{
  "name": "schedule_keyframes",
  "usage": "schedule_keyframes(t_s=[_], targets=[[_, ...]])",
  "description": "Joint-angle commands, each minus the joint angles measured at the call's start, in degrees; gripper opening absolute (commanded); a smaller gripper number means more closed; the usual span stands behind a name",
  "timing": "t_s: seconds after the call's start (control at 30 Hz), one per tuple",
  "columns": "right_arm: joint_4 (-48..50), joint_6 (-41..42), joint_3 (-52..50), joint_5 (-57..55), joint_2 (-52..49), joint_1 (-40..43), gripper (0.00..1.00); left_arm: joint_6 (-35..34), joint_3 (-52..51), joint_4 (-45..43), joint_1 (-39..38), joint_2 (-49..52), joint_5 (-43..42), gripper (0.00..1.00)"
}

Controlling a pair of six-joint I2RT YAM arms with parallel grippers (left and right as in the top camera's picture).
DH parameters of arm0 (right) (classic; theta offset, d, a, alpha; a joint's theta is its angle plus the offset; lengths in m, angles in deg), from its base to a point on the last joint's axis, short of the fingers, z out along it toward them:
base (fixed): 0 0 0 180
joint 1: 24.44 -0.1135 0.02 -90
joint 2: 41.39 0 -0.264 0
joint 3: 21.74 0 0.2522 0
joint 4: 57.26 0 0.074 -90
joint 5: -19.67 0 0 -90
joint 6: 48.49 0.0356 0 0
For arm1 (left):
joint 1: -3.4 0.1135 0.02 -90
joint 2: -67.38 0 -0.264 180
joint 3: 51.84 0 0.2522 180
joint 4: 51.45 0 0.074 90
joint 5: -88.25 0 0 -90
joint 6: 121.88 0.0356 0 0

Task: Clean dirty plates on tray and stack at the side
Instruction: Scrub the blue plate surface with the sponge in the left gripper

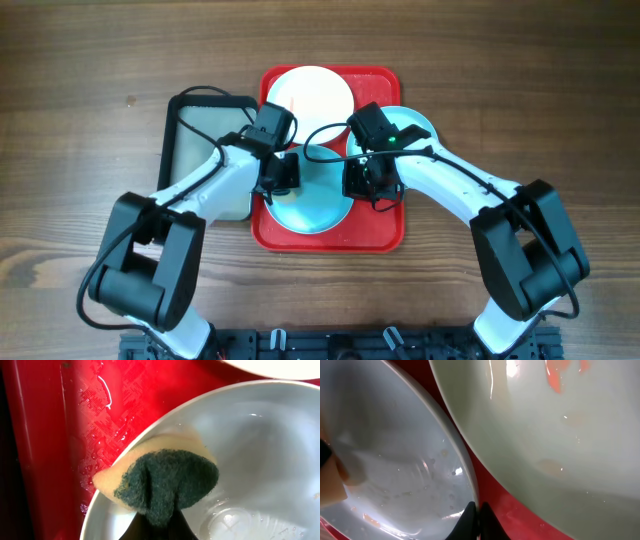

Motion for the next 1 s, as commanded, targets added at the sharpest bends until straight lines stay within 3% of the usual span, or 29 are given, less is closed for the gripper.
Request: schedule_keyframes(t_s=[0.0, 0.33, 0.77, 0.97], targets=[[0.13, -0.81, -0.57, 0.52, -1.01, 0.07, 0.04, 0.48, -3.58, -0.35, -0.11, 2.34, -0.59, 0.04], [0.07, -0.81, -0.57, 0.55, -1.01, 0.07, 0.04, -3.13, -3.67, 1.57, -0.26, 4.46, -3.1, 0.04], [0.11, -0.79, -0.57, 0.5, -1.01, 0.07, 0.04, -5.51, -3.26, 1.77, -0.33, 4.15, 0.59, 0.04], [0.13, -0.79, -0.57, 0.5, -1.01, 0.07, 0.04, -5.31, -3.06, 1.95, -0.33, 1.55, 0.57, 0.14]])
